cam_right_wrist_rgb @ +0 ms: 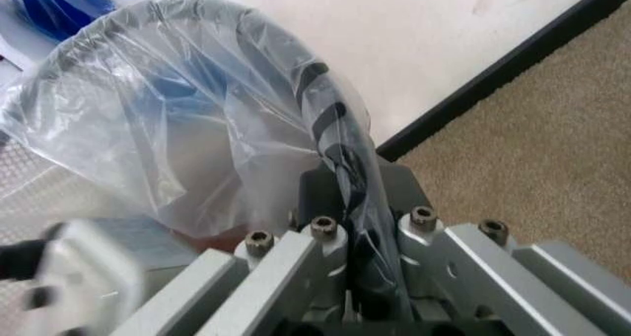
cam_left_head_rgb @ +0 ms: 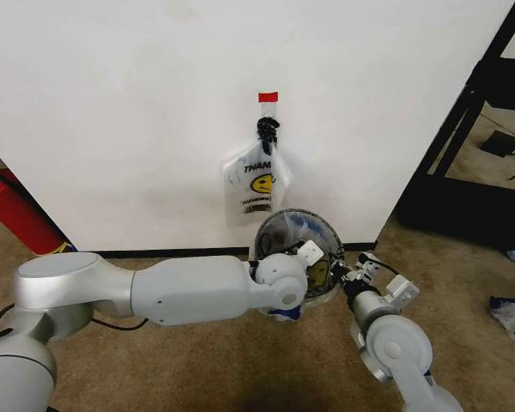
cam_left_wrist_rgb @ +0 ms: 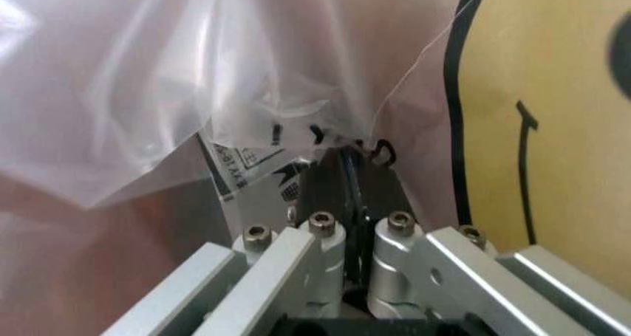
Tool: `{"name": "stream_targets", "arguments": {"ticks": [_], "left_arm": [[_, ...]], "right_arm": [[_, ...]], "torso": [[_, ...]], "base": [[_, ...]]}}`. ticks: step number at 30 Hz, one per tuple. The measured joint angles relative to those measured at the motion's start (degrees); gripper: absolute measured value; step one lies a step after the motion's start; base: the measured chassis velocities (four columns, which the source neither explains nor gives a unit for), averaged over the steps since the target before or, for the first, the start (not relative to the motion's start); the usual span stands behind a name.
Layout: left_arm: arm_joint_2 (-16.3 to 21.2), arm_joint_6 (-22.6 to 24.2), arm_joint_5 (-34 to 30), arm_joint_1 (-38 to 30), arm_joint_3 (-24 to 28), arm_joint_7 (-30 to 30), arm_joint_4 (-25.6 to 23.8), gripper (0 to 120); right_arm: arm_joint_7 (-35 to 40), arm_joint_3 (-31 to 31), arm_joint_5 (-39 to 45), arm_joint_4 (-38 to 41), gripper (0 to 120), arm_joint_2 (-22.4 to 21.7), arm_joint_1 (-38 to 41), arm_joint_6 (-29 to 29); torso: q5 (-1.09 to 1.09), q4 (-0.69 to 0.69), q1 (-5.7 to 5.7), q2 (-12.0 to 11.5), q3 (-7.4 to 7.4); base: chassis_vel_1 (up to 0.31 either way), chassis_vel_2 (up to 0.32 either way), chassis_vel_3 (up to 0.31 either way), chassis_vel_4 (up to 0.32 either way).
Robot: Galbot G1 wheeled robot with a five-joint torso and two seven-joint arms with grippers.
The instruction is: Pick up the garbage bag from the wall and place it over the trash bin.
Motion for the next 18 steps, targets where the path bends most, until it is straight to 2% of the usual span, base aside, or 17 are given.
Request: {"name": "stream_targets", "arguments": {"ticks": [6,13,18], "left_arm": [[-0.48,-0.01,0.85,0.93,-1.12,0.56,0.74,0],[2.68,-0.01,0.98,-1.8,-0.85,0.16,-2.44,0],[3.18,-0.01,1.74,-2.24,-0.29,0.17,-2.29,0]], "right_arm": [[-0.39,-0.04,-0.42,-0.05,1,0.07,-0.37,0.0],[-0.87,-0.32,-1.22,-1.39,1,0.02,0.13,0.05],[-0.89,-0.63,-1.24,-1.5,1,0.08,0.46,0.09]], "torso": [[-0.02,0.0,0.0,0.0,0.0],[-0.01,0.01,0.0,0.0,0.0],[-0.02,0.01,0.0,0.0,0.0]], "base": [[0.0,0.0,0.0,0.0],[0.0,0.0,0.0,0.0],[0.0,0.0,0.0,0.0]]}}
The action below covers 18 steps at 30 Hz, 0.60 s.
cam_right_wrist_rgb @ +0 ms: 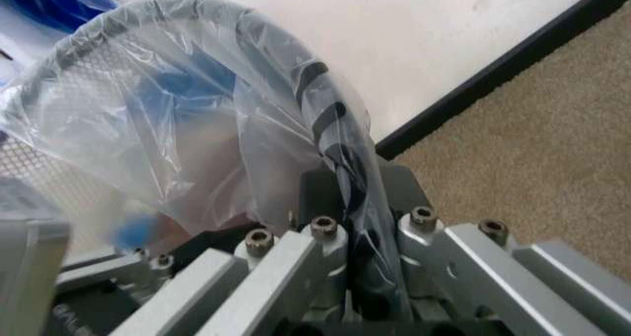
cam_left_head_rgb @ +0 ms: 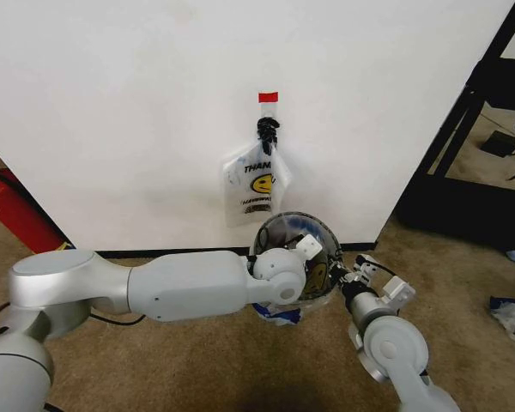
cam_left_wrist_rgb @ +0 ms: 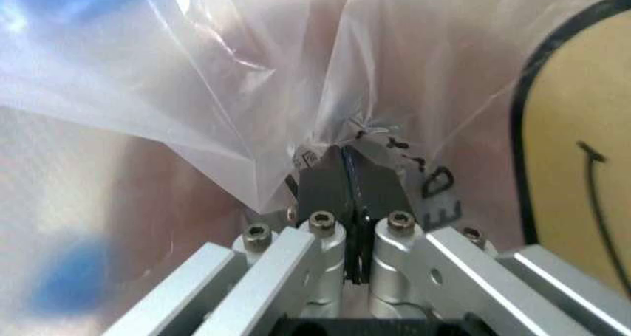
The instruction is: Pick up the garbage bag from the wall and place it over the trash bin.
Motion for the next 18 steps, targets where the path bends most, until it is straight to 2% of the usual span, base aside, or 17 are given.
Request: {"name": "stream_targets", "arguments": {"ticks": [9,18], "left_arm": [[-2.8,0.0,2.36,1.96,0.6,1.68,5.94,0],[-4.59,0.0,5.14,4.62,-1.58,4.75,8.83,0]], "right_arm": [[-0.1,-0.56,0.12,1.61,1,0.13,-0.8,-0.02],[-0.1,-0.53,1.16,3.21,1,-0.42,-1.42,-0.08]], "torso": [[0.0,-0.01,0.0,0.0,0.0],[0.0,-0.01,0.0,0.0,0.0]], "base": [[0.0,0.0,0.0,0.0],[0.0,0.0,0.0,0.0]]}}
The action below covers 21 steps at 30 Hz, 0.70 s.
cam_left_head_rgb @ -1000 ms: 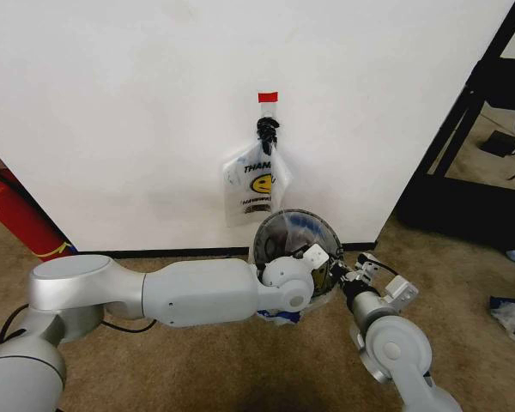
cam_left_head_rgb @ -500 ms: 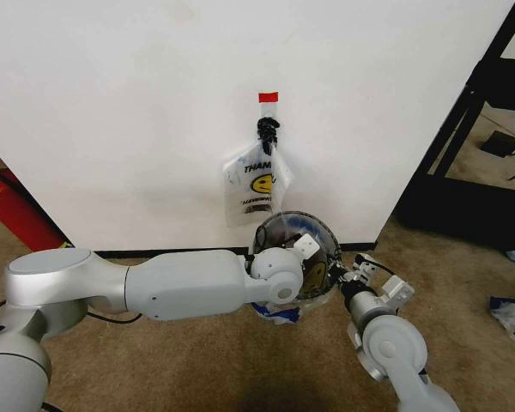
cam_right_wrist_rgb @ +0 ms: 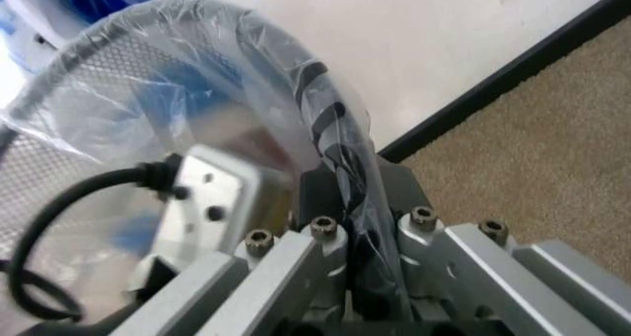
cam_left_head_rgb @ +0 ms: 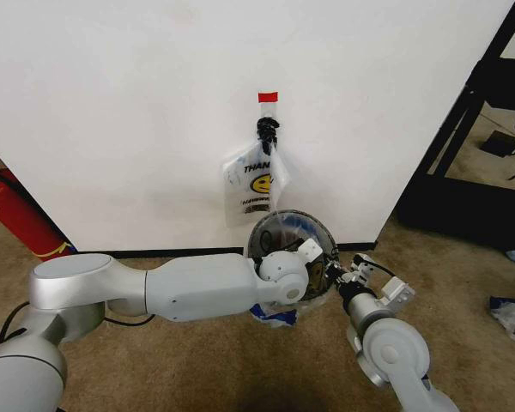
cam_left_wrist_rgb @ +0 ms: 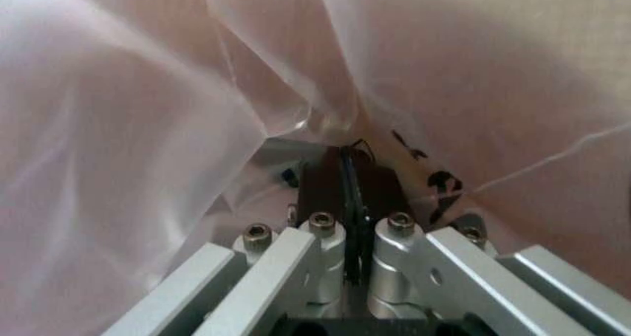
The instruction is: Pick up the garbage bag from the wall and place it over the trash bin.
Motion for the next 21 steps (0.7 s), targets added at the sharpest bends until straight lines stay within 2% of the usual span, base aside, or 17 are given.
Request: {"name": "stream_targets", "arguments": {"ticks": [4,10,14,20,21], "left_arm": [[0.15,0.0,1.14,0.65,-0.29,0.2,0.26,0],[4.55,0.0,-0.18,-1.26,-0.44,-1.42,-7.43,0],[6.63,-0.01,-1.42,-2.19,0.28,-3.17,-10.51,0],[7.95,0.0,-0.9,-2.91,0.95,-3.69,-10.75,0],[8.18,-0.01,1.1,-2.89,1.64,-2.89,-9.82,0]], "right_arm": [[0.03,-0.05,0.04,0.05,1,-0.09,-0.03,-0.02],[0.04,0.61,0.02,-0.79,1,-1.1,0.65,0.11],[0.02,0.94,0.09,-1.17,1,-1.39,1.25,0.17],[-0.02,0.84,0.09,-1.45,1,-1.35,1.47,0.24],[-0.04,0.7,0.08,-1.47,1,-1.25,1.49,0.26]], "torso": [[0.0,0.01,0.0,0.0,0.0],[0.0,0.01,0.0,0.0,0.0],[0.0,0.01,0.0,0.0,0.0],[0.0,0.01,0.0,0.0,0.0],[0.0,0.01,0.0,0.0,0.0]], "base": [[0.0,0.0,0.0,0.0],[0.0,0.0,0.0,0.0],[0.0,0.0,0.0,0.0],[0.0,0.0,0.0,0.0],[0.0,0.0,0.0,0.0]]}}
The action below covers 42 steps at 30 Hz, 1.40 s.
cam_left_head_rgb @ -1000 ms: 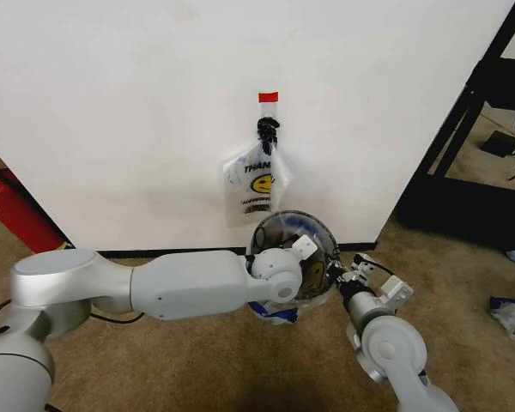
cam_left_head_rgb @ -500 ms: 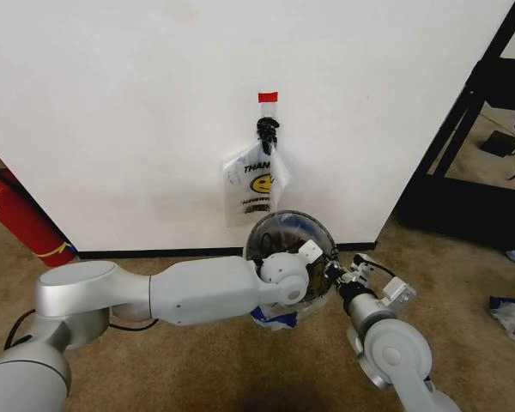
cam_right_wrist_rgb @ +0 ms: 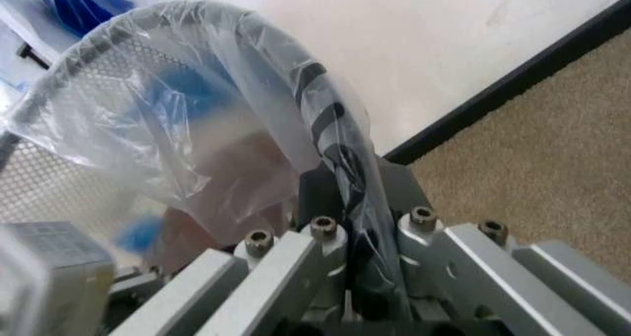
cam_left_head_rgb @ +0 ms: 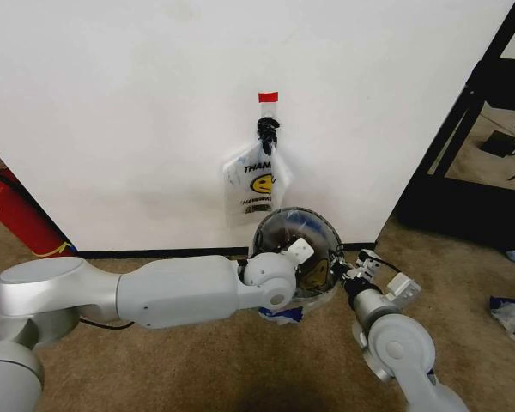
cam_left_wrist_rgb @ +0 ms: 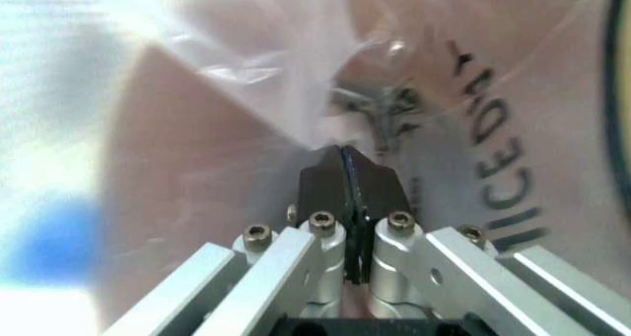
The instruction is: Pick up the garbage bag from the wall and place it over the trash bin.
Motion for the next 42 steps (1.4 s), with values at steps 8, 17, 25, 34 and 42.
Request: {"name": "stream_targets", "arguments": {"ticks": [8,17,25,34,42], "left_arm": [[-0.9,-0.09,4.32,0.85,3.19,2.73,5.48,0],[-3.95,-0.01,1.4,-1.19,4.03,2.37,4.76,0],[-6.62,0.01,-0.21,-5.14,7.49,2.78,5.92,0],[-8.36,0.01,1.98,-5.79,12.26,5.94,11.08,0],[-8.2,0.02,-1.11,-6.47,9.84,4.35,8.13,0]], "right_arm": [[-0.1,-0.57,0.01,0.67,1,0.44,-0.14,-0.05],[-0.66,-0.83,-1.44,0.47,1,0.42,-0.28,0.15],[-2.13,-2.25,-5.24,-1.27,1,1.66,-0.42,1.14],[-2.29,-3.53,-7.02,0.6,1,1.51,-1.37,2.26],[-2.62,-3.14,-7.08,-0.49,1,1.17,-1.02,2.55]], "torso": [[0.0,0.0,0.0,0.0,0.0],[0.01,-0.01,0.0,0.0,0.0],[0.02,0.0,0.0,0.0,0.0],[0.0,0.0,0.0,0.0,0.0],[0.01,0.01,0.0,0.0,0.0]], "base": [[0.0,0.0,0.0,0.0],[0.0,0.0,0.0,0.0],[0.0,0.0,0.0,0.0],[0.0,0.0,0.0,0.0],[0.0,0.0,0.0,0.0]]}}
